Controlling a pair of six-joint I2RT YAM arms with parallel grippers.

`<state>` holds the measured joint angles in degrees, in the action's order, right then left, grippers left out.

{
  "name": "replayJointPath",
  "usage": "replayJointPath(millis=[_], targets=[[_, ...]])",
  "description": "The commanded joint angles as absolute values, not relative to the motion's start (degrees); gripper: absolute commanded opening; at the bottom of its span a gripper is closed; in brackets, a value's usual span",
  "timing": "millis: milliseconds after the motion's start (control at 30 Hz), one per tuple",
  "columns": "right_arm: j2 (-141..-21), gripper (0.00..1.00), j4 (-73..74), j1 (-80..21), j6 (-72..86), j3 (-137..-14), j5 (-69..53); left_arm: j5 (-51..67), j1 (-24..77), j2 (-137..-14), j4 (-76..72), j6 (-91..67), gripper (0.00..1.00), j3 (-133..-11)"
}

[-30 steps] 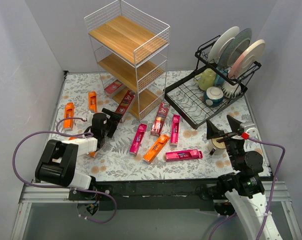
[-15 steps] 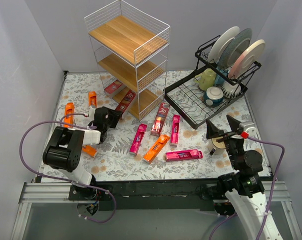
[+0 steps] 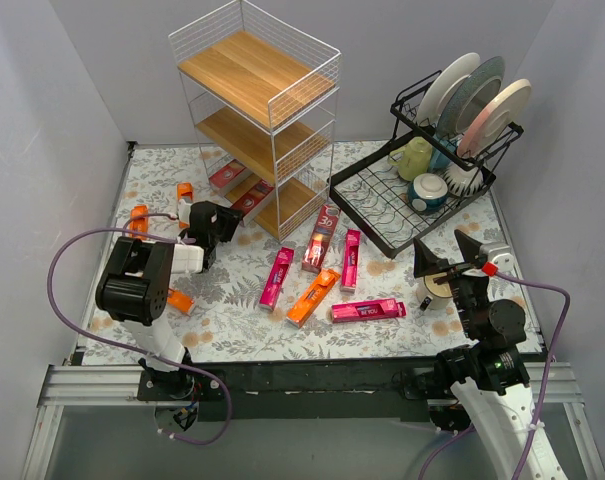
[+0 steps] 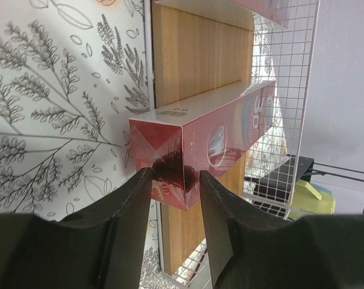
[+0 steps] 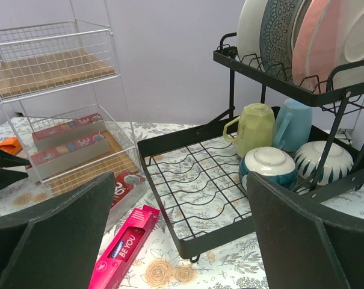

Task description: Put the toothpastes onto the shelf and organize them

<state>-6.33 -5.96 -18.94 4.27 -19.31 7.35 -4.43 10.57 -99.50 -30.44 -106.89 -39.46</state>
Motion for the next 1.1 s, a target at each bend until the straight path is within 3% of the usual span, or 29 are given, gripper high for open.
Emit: replayJointPath(millis=[0, 867, 1067], targets=[[-6.68, 0.99, -6.77, -19.34, 3.69, -21.88, 8.09, -3.69, 10.11, -100.11, -30.76, -105.21, 0.36, -42.45], [-7.03, 0.98, -6.5, -19.34, 3.43, -22.06, 7.91, -0.62, 10.02, -104.68, -29.18, -102.83, 0.37, -50.01], [-7.12, 0.99, -6.42, -19.34, 3.34, -22.15, 7.74, -0.79, 10.11, -102.75, -29.09, -101.43, 0.44, -48.96]])
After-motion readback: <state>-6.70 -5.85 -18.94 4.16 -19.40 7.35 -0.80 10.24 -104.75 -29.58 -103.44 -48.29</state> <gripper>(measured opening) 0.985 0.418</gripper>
